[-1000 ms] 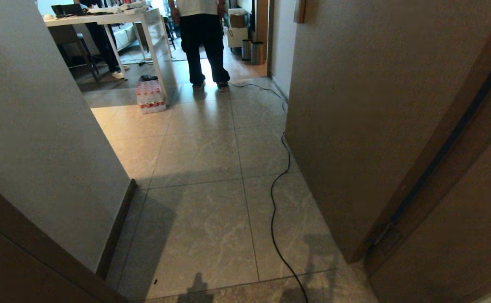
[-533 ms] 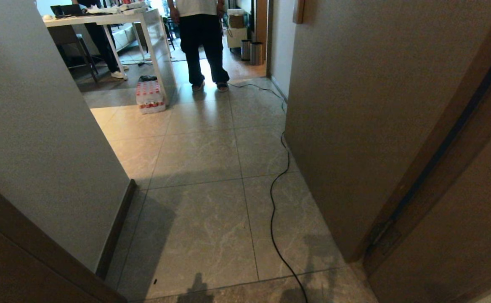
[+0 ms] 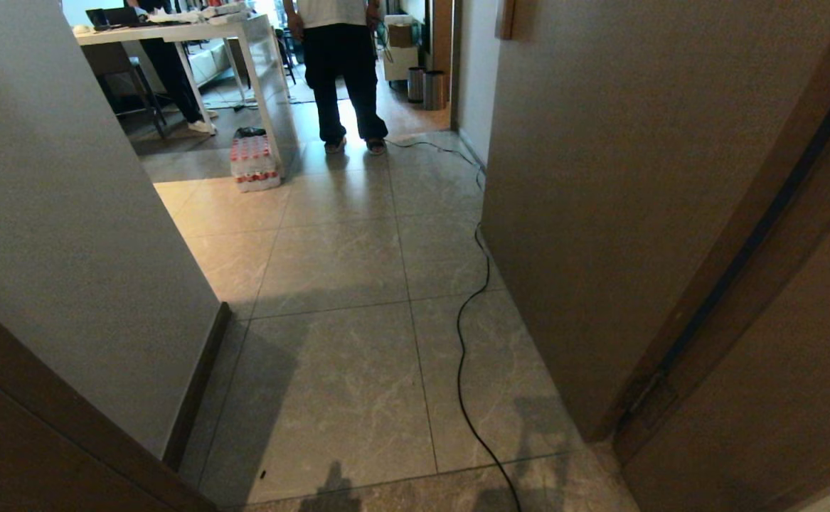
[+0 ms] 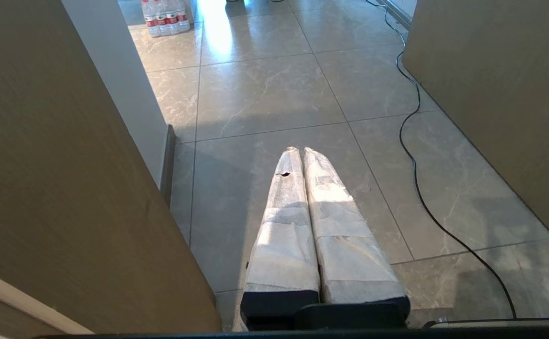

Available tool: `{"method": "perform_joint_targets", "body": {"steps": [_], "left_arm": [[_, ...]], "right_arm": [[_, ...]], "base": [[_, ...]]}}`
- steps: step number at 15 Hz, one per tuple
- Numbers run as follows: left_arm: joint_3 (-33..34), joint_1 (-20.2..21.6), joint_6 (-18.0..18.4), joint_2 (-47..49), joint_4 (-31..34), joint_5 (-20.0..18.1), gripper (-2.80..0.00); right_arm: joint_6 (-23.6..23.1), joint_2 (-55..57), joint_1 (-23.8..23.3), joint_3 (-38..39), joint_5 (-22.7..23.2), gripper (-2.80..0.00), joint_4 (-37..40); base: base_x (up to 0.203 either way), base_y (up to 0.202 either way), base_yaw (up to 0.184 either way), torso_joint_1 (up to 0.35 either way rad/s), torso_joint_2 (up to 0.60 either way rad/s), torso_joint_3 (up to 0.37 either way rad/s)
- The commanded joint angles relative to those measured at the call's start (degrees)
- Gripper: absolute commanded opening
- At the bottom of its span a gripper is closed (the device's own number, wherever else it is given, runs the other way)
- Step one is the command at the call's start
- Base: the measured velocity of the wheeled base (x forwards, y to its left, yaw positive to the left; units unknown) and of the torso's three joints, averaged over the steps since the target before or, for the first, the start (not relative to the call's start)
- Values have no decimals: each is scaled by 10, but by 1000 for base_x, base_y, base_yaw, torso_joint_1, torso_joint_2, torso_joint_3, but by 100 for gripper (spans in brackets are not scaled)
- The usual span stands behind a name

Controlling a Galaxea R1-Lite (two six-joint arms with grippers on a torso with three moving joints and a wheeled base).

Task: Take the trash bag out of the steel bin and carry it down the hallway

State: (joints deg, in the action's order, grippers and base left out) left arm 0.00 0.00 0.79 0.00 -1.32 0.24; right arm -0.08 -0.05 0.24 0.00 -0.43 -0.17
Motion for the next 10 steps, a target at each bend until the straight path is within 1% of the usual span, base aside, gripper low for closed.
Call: {"method": "perform_joint_targets", "body": {"steps": [1,5,10], "left_arm": [[6,0,-6,0,0,1,-280],[6,0,-9,0,0,1,-280],[6,0,-1,0,-1,1,-280]], "right_arm": [[0,0,1,0,0,-280,0],[0,0,0,0,0,-280,0],[0,0,1,0,0,-280,0]], "base": [[0,0,0,0,0,0],[0,0,0,0,0,0],[0,0,0,0,0,0]]}}
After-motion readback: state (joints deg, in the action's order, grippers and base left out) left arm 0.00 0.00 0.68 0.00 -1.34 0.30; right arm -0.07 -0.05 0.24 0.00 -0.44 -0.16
